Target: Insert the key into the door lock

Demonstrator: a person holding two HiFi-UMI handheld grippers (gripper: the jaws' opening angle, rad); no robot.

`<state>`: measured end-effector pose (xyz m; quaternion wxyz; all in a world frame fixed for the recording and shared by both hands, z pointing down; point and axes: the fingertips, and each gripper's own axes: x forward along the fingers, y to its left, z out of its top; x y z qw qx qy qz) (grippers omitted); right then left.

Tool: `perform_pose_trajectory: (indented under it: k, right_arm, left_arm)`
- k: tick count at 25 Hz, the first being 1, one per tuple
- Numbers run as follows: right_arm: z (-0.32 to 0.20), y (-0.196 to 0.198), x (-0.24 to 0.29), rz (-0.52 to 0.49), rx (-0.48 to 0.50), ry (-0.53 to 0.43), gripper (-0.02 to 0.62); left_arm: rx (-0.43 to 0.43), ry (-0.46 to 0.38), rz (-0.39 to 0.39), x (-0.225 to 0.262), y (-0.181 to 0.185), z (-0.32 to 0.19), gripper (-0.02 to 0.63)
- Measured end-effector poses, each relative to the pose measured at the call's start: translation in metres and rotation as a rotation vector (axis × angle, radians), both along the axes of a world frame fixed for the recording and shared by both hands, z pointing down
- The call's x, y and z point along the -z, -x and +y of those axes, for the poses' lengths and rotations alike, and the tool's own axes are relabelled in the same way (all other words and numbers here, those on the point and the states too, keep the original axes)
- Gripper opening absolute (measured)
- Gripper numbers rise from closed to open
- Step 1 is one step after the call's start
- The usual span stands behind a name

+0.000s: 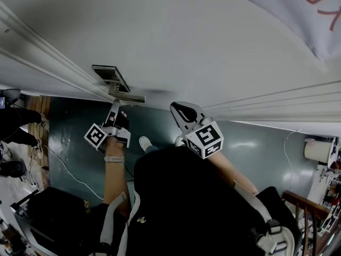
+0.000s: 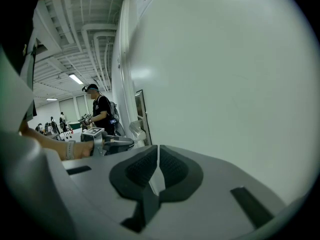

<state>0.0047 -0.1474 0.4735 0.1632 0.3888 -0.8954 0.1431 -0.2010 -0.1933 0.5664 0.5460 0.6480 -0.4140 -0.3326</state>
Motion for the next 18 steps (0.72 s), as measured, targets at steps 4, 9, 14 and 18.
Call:
perform_pose_trajectory:
  k: [4, 9, 14, 18]
  right_arm:
    - [-0.001, 0.002, 0.0, 0.0, -0.001, -0.001, 0.025]
    - [-0.003, 0.002, 0.001, 0.003, -0.009, -0.003, 0.025]
    - [-0.004, 0.005, 0.001, 0.003, -0.014, -0.003, 0.025]
    - [-0.005, 0.005, 0.002, 0.004, -0.024, -0.007, 0.025]
  left_arm:
    - [-0.001, 0.008, 0.005, -0.002, 0.002, -0.001, 0.028]
    - [-0.014, 0.015, 0.004, -0.002, 0.004, -0.004, 0.028]
    - [-0.02, 0.027, 0.017, -0.002, 0.004, -0.015, 0.028]
    - [-0.03, 0.029, 0.048, -0.001, 0.002, -0.024, 0.028]
